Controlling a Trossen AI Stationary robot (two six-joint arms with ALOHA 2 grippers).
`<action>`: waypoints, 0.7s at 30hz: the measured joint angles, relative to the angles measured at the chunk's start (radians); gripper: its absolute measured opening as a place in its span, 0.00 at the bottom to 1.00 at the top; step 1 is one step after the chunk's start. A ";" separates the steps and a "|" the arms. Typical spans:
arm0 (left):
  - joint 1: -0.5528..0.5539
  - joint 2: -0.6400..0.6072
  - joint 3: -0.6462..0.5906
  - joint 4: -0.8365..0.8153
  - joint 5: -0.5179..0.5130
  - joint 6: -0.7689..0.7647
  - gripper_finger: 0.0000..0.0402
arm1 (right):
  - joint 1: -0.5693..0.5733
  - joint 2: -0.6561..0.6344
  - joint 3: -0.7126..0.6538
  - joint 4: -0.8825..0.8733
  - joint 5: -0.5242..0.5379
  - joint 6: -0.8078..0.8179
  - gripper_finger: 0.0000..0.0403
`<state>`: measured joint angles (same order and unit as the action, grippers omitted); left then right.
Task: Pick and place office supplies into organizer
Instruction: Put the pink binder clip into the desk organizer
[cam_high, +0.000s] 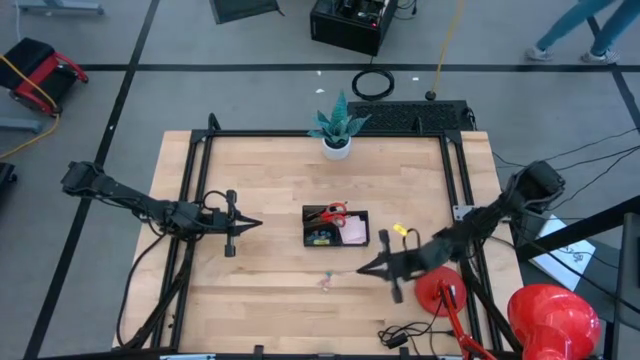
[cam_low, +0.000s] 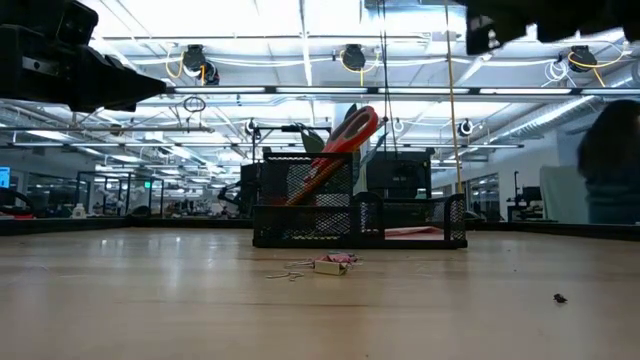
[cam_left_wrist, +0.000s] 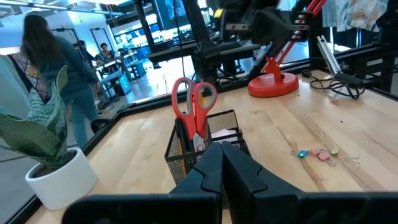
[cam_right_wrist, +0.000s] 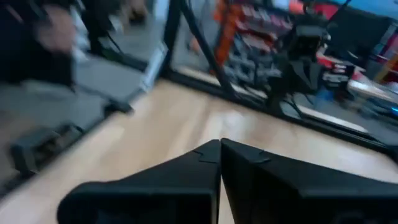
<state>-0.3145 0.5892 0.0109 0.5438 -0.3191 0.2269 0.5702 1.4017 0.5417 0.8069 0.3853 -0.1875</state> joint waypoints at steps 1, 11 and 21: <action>0.000 0.000 0.000 0.001 0.000 0.000 0.01 | -0.011 -0.013 -0.044 0.070 -0.032 0.013 0.01; 0.000 0.000 0.000 0.003 -0.004 0.014 0.01 | -0.104 -0.060 -0.310 0.339 -0.057 0.149 0.00; 0.000 0.000 0.000 0.004 -0.006 0.013 0.01 | -0.270 -0.060 -0.340 0.440 -0.306 0.117 0.00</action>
<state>-0.3145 0.5892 0.0109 0.5476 -0.3248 0.2396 0.3004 1.3418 0.2016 1.2467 0.0790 -0.0703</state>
